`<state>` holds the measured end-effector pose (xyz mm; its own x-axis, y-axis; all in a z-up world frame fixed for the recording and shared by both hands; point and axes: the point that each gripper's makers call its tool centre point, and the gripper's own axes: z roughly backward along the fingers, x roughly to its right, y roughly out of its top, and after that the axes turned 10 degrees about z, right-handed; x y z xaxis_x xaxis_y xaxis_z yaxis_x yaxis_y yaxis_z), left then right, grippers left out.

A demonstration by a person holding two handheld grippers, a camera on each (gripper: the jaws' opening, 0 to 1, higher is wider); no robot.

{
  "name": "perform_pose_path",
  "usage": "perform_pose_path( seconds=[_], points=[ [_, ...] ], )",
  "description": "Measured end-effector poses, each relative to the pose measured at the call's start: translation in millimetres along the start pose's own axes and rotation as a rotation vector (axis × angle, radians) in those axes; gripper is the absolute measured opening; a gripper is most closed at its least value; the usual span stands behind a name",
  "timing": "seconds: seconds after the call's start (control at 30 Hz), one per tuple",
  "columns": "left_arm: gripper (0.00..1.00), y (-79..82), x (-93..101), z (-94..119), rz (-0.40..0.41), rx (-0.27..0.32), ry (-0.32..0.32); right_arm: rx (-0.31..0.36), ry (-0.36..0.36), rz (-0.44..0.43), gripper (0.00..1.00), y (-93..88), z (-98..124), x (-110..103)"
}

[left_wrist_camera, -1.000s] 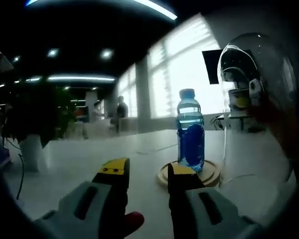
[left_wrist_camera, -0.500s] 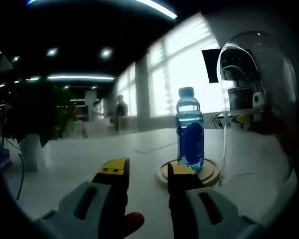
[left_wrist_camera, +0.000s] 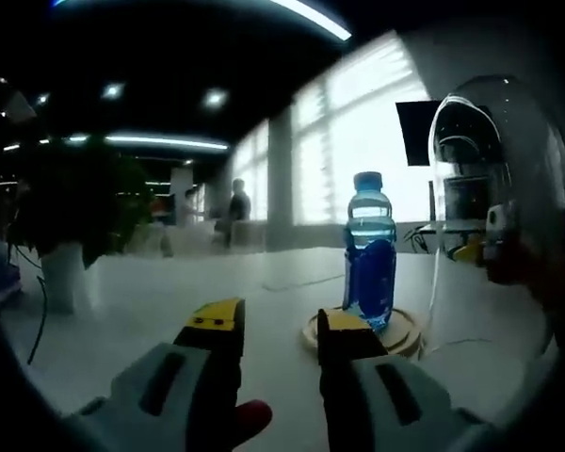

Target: Open the cover put in the Mizone put the cover back on

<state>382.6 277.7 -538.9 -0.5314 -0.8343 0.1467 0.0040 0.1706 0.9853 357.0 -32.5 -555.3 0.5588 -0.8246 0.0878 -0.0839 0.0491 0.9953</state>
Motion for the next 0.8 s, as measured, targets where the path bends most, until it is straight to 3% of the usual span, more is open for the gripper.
perform_pose_path(
  seconds=[0.2,0.5,0.8],
  points=[
    [0.24,-7.3,6.4,-1,-0.037,-0.029,-0.012,0.009,0.003,-0.017,0.26,-0.1,3,-1],
    [0.24,-4.0,10.0,1,0.004,-0.02,-0.017,-0.002,0.023,-0.01,0.26,-3.0,2,-7],
    [0.25,-5.6,14.6,2,-0.008,-0.025,-0.022,0.005,0.033,-0.035,0.26,-4.2,5,-8]
  ],
)
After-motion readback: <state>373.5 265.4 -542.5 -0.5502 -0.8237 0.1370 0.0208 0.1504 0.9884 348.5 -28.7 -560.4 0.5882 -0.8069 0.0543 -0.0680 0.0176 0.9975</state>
